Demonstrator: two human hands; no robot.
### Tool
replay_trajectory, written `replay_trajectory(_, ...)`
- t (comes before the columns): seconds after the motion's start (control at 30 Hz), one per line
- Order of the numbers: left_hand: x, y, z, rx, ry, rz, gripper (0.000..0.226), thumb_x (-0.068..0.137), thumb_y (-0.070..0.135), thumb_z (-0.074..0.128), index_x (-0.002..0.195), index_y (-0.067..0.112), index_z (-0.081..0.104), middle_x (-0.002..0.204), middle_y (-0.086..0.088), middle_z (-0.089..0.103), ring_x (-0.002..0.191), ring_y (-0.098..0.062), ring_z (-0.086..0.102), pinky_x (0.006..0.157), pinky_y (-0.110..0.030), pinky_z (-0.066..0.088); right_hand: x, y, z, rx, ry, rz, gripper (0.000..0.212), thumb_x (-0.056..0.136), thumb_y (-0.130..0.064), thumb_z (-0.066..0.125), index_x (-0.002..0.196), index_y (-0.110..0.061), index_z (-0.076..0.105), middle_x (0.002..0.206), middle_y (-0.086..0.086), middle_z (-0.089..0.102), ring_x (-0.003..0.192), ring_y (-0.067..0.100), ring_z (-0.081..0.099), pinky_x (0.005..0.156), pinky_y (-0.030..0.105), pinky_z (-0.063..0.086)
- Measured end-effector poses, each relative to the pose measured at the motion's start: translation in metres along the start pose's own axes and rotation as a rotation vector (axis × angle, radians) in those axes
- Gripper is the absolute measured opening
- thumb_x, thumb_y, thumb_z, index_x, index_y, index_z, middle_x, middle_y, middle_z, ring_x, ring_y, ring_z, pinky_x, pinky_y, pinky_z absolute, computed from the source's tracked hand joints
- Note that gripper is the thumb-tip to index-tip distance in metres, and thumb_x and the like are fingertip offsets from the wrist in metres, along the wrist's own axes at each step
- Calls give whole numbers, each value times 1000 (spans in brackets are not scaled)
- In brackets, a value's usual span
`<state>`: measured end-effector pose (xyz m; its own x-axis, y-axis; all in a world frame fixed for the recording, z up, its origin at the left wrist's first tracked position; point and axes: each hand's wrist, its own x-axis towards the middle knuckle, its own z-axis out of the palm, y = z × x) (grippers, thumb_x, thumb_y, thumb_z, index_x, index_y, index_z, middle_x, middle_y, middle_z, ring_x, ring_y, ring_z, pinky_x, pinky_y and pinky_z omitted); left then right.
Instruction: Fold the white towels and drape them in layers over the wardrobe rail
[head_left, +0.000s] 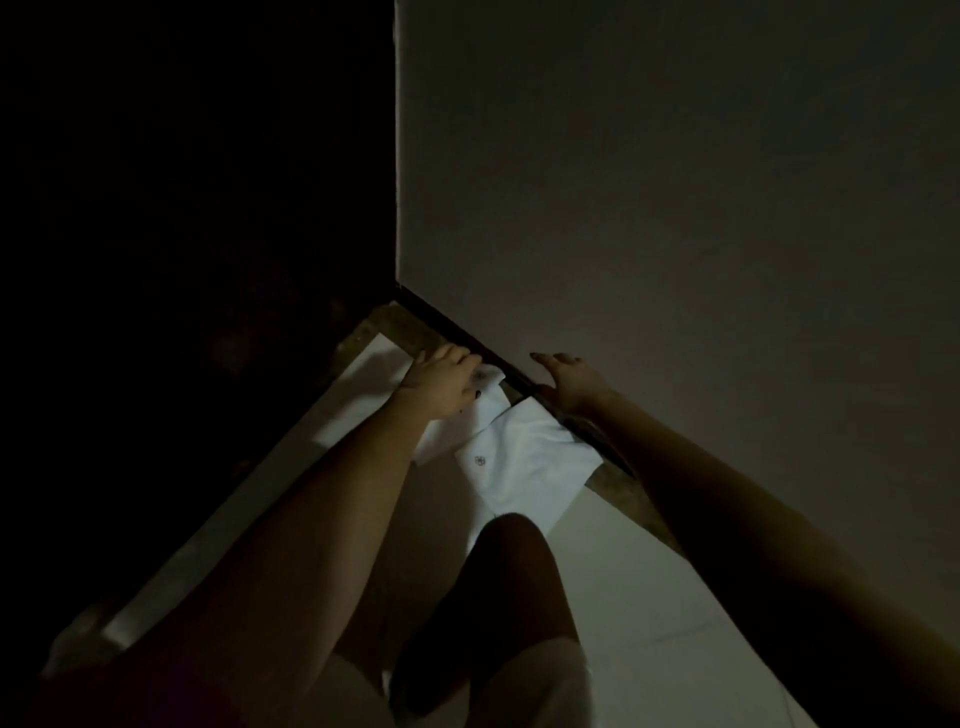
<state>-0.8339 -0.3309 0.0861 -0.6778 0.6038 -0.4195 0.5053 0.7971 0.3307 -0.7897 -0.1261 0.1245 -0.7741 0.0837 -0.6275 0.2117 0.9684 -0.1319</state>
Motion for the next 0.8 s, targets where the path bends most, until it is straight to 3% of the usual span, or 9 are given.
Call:
replay_trajectory(0.17,78,-53,126,-68,97,-100,56,95,43,51,143,16,37,144,-10,41,134,-28,36,105,-42,34,103,14,113,11,56,-68,51,101,-31,49,148,-14,38,142,15,49,128,35,46,104,34,34)
replay_trajectory(0.3,134,-78,213,-99,147,-83,57,96,43,51,145,16,36,145,-11,41,132,-29,39,104,-41,35,178,35,190,48,99,-96,54,98,-31,54,147,-13,40,146,16,46,132,35,43,108,40,36)
replay_trajectory(0.43,174,-101,280,-148,193,-64,60,94,47,53,144,16,39,143,-11,45,129,-30,43,103,-40,36,232,51,243,283,207,-32,52,98,-29,55,145,-10,42,142,19,48,130,34,46,106,39,38)
replay_trajectory(0.6,198,-112,320,-163,182,-111,76,83,63,60,141,17,43,140,-14,43,128,-35,39,102,-43,36,267,52,256,530,299,29,44,99,-24,54,141,-11,48,116,20,62,113,34,58,94,31,45)
replay_trajectory(0.7,208,-123,342,9,224,-84,79,74,68,64,138,26,43,140,-7,40,128,-30,37,99,-45,36,292,53,264,615,345,58,41,99,-26,56,137,-11,53,126,18,62,118,29,57,87,22,40)
replay_trajectory(0.8,215,-139,353,40,325,-57,66,75,62,68,131,33,47,134,-3,42,123,-27,40,95,-40,35,307,56,272,629,421,74,31,97,-13,55,126,-3,62,127,16,63,121,28,57,98,25,41)
